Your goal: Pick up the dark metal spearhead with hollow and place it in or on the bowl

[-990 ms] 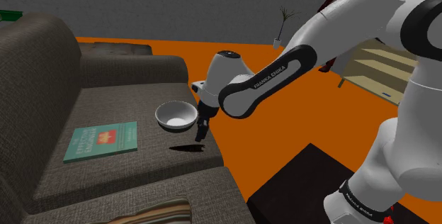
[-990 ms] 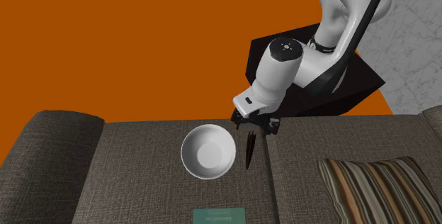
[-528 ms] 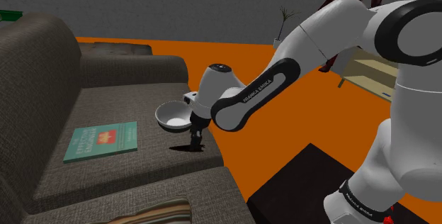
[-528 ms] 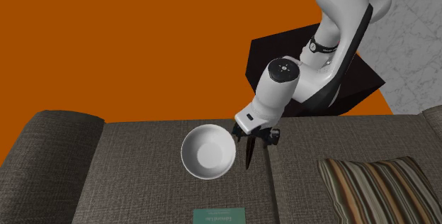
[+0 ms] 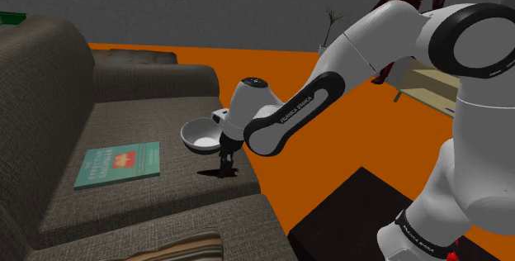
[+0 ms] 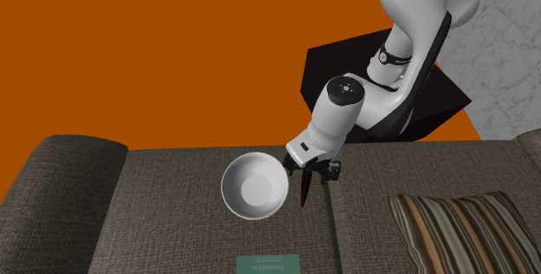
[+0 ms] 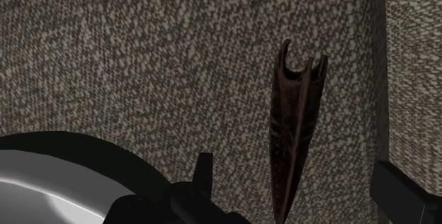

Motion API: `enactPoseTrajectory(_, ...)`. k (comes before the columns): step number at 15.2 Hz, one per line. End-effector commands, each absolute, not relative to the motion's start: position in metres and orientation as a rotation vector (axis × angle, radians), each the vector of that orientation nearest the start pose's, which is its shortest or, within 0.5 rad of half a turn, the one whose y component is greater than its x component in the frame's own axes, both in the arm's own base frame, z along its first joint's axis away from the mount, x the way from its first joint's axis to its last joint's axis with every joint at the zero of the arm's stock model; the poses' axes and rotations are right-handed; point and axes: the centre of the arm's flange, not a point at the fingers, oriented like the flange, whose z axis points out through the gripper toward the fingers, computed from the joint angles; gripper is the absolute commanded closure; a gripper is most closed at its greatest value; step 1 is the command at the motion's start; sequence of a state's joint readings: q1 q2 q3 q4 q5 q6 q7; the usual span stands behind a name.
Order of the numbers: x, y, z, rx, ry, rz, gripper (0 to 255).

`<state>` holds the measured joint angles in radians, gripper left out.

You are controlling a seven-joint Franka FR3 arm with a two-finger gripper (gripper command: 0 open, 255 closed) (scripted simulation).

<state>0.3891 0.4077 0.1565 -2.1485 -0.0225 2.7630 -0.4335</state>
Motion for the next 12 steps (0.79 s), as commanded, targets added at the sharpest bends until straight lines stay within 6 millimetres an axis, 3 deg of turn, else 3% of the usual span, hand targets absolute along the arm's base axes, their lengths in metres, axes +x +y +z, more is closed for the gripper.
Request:
enactPoseTrajectory(1,0.5045,0.306,0.2229,-2.701,-1.447,-0.305,0)
enactPoseTrajectory(2,0.5045,0.306,0.2229,-2.701,-1.447,-0.305,0)
enactPoseTrajectory(3,0.5037,0.3073,0.2232,-2.701,-1.447,-0.305,255)
enactPoseTrajectory(12,0.5045,0.306,0.2229,-2.701,-1.447,-0.305,255)
